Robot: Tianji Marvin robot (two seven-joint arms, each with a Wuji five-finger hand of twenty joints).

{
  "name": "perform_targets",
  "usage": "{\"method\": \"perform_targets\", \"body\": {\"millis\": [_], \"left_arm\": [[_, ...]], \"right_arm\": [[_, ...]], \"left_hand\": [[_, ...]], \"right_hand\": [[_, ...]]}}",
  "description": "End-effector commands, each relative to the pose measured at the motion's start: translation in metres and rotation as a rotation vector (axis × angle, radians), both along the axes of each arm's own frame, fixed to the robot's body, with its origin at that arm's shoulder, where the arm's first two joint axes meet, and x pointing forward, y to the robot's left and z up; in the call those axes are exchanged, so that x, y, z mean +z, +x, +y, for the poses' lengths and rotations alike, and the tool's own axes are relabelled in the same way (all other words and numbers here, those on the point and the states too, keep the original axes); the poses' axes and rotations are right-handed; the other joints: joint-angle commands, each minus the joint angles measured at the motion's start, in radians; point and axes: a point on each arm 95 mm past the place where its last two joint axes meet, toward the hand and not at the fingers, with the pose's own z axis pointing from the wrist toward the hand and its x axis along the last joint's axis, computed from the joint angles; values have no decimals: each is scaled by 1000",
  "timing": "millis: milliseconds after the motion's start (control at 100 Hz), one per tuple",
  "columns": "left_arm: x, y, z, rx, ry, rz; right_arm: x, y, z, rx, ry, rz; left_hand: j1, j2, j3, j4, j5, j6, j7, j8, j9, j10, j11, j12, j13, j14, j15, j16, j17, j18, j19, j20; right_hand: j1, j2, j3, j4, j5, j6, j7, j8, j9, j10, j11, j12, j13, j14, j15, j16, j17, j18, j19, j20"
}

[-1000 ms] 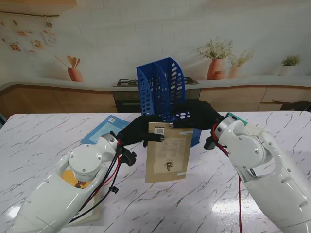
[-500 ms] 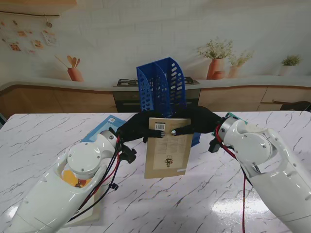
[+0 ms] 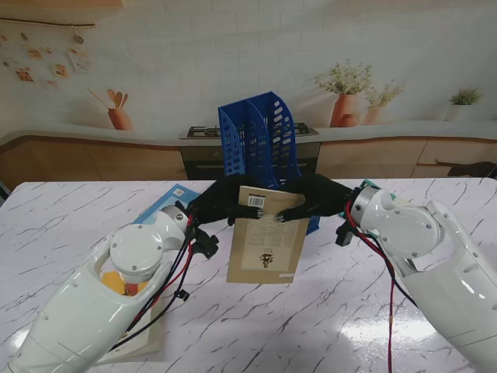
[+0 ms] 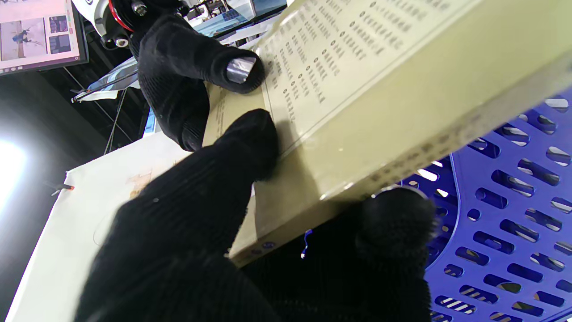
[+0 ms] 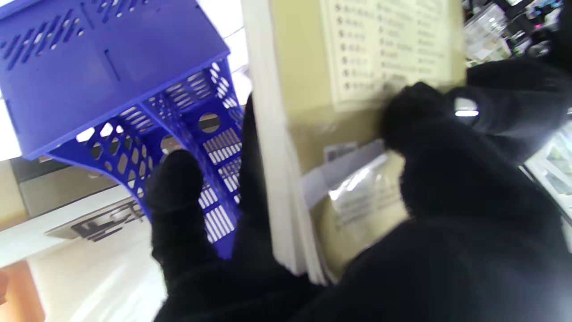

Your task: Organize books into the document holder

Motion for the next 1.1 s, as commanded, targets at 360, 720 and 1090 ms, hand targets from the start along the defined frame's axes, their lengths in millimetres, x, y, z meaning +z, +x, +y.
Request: {"method": "perform_targets", "body": {"millis": [360, 720, 1090], "left_arm": [[0, 11, -7, 7, -30, -2], [-6, 14, -7, 18, -31, 10], [-10, 9, 1, 38, -19, -10]], "right_arm": [[-10, -9, 5, 75, 21, -30], [-9, -19, 0, 66, 70, -69], [3, -24, -8, 10, 101, -131]], "left_hand": [[156, 113, 122, 15, 29, -143, 42, 33, -5, -34, -9, -4, 34, -3, 111, 30, -38, -96, 41, 7], [187, 151, 8, 17, 5, -116, -15, -87, -51, -11, -36, -120, -57, 40, 107, 8, -160, -35, 58, 112], [40, 154, -141, 45, 3, -94, -260, -263, -239, 38, -14, -348, -274, 89, -120, -129, -432, 68, -120, 268]], "right_hand": [[51, 222, 91, -68, 27, -95, 43, 308, 63, -28, 343, 104, 176, -199, 495, 133, 454, -566, 546, -81], [-6, 211, 218, -90, 97, -81, 18, 389, 128, -16, 355, 197, 298, -250, 731, 275, 715, -675, 681, -97], [-37, 204, 264, -93, 128, -82, 19, 395, 180, -34, 361, 225, 299, -308, 797, 338, 726, -735, 681, 13]]}}
